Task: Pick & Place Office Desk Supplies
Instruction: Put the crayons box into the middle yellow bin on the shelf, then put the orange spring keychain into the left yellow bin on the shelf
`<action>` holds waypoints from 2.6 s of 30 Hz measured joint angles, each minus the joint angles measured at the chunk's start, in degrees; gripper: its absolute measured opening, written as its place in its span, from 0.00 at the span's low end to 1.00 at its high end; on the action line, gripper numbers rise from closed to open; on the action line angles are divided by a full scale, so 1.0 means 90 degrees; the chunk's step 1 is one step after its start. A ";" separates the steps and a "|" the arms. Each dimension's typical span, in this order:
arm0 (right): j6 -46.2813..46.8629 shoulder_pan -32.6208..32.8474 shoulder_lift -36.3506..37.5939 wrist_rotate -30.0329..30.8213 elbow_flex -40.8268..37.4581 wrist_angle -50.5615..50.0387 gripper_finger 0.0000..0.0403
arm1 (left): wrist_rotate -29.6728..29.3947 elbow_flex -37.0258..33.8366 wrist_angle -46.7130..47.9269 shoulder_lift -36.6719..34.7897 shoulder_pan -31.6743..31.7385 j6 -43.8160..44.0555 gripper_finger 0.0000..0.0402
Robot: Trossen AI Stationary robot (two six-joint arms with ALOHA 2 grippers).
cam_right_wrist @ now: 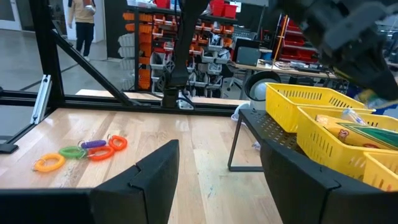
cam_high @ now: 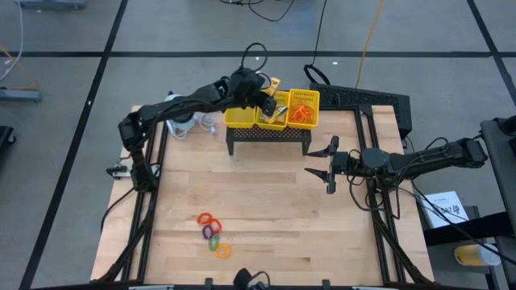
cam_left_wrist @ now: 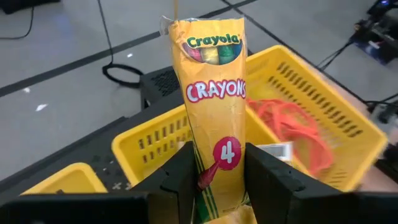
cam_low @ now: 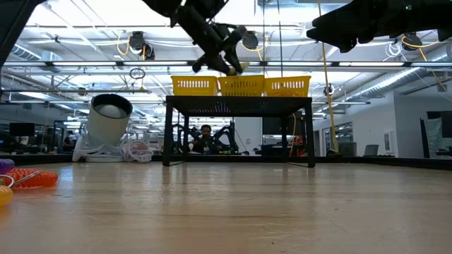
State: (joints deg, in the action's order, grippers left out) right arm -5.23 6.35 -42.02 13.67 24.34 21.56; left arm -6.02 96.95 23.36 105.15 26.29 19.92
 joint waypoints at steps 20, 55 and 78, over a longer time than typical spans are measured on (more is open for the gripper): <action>-0.0024 0.0000 -0.0002 -0.0002 0.0000 0.0000 0.53 | 0.0392 0.0000 -0.0269 0.0154 -0.0013 -0.0237 0.64; 0.0006 0.0000 0.0000 -0.0002 0.0000 -0.0041 0.53 | -0.2724 -0.0578 0.2368 -0.2640 -0.5103 -0.0892 0.71; 0.0007 0.0000 0.0000 -0.0002 0.0000 -0.0011 0.53 | -0.1831 -0.4722 0.1058 -0.2444 -0.7069 0.3615 0.70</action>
State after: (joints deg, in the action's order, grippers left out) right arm -5.17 6.35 -42.02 13.65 24.34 21.46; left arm -22.50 54.45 32.88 83.15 -37.33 52.45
